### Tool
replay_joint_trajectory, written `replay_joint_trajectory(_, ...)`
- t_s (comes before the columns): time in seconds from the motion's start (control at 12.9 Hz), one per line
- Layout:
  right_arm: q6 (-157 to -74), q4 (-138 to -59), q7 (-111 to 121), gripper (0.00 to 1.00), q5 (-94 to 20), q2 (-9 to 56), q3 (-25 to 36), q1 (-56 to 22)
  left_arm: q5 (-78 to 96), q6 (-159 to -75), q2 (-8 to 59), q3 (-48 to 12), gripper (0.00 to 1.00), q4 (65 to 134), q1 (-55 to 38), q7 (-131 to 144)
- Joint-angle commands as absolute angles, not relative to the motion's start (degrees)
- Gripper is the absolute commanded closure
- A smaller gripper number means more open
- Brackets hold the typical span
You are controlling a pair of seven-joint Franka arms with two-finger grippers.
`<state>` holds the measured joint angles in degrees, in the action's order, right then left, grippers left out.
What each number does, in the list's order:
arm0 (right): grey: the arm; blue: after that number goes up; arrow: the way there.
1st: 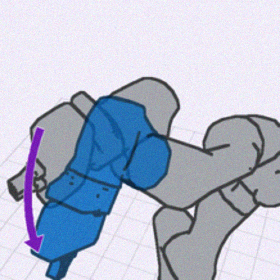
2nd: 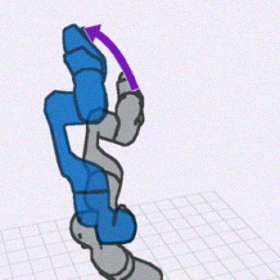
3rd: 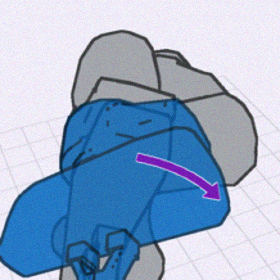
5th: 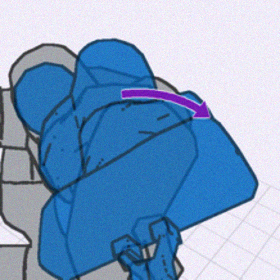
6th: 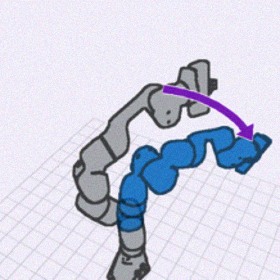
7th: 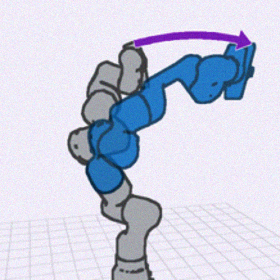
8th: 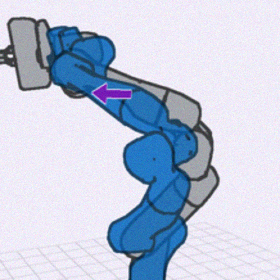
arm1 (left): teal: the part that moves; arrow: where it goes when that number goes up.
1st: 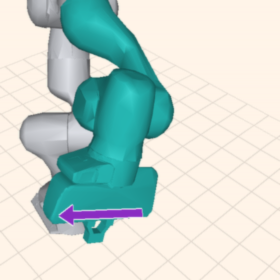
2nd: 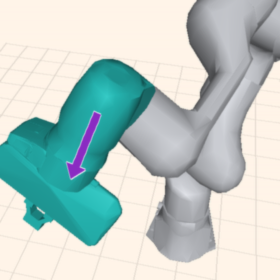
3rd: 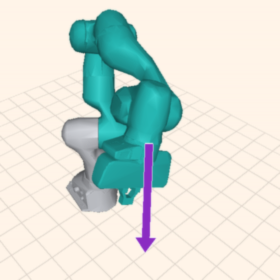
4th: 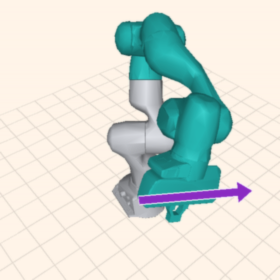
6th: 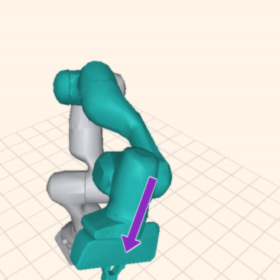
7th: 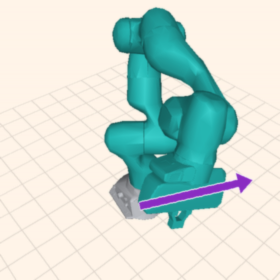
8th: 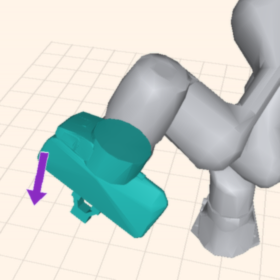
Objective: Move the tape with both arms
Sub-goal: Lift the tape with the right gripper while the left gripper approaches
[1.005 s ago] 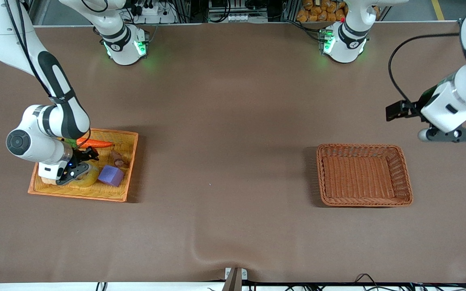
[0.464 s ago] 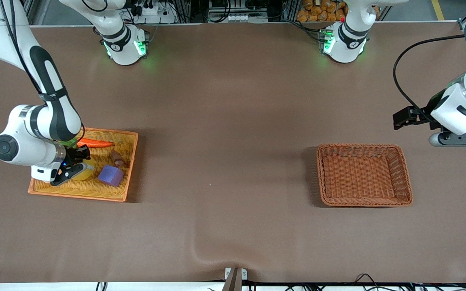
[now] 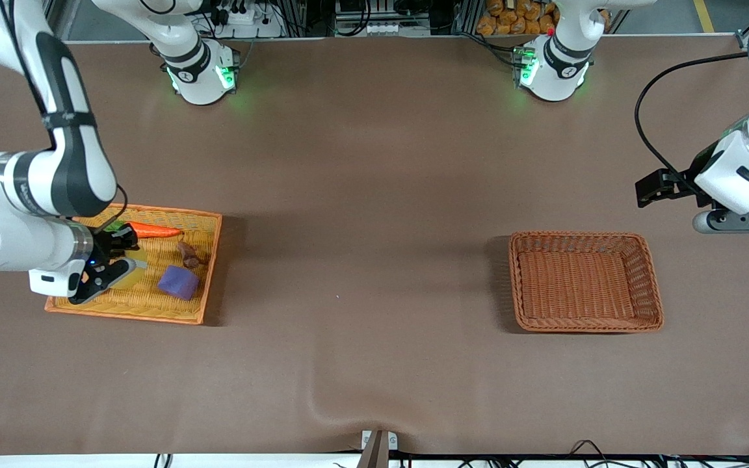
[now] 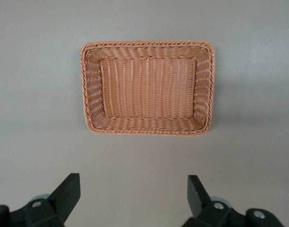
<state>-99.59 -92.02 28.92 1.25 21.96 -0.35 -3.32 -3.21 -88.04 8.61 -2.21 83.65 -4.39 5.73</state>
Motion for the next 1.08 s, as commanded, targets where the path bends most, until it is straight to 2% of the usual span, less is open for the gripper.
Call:
replay_joint_trajectory(0.0,-97.38,-87.37,13.51,1.00,1.15,22.76,-0.26,-13.50,-4.31,-87.19,8.43,-2.11,0.00,84.29,-3.61,6.33)
replay_joint_trajectory(0.08,-98.08,-86.49,6.14,1.00,-0.42,23.81,-0.26,-17.19,-4.31,-87.19,8.44,-2.11,0.00,84.29,-3.34,6.15)
replay_joint_trajectory(0.31,-107.11,-83.77,-9.71,1.00,-7.38,28.81,-0.18,-26.68,-4.65,-87.19,8.44,-2.20,0.00,84.20,-3.43,6.41)
replay_joint_trajectory(0.46,-110.64,-77.82,-19.55,1.00,-7.29,35.82,-0.18,-33.37,-5.09,-87.36,8.79,-2.20,0.00,84.02,-3.60,6.42)
replay_joint_trajectory(0.62,-111.88,-68.16,-31.50,1.00,-5.81,44.43,0.44,-41.01,-4.92,-88.67,11.58,-2.11,0.00,83.76,-3.25,6.42)
replay_joint_trajectory(0.85,-112.49,-66.01,-34.71,1.00,-1.68,49.20,0.70,-42.97,-4.92,-92.37,15.55,-1.58,0.00,83.76,-2.73,6.59)
replay_joint_trajectory(1.0,-116.27,-66.27,-38.13,1.00,-1.32,50.89,0.70,-44.04,-4.83,-92.46,16.60,-1.76,0.00,83.85,-3.60,6.50)
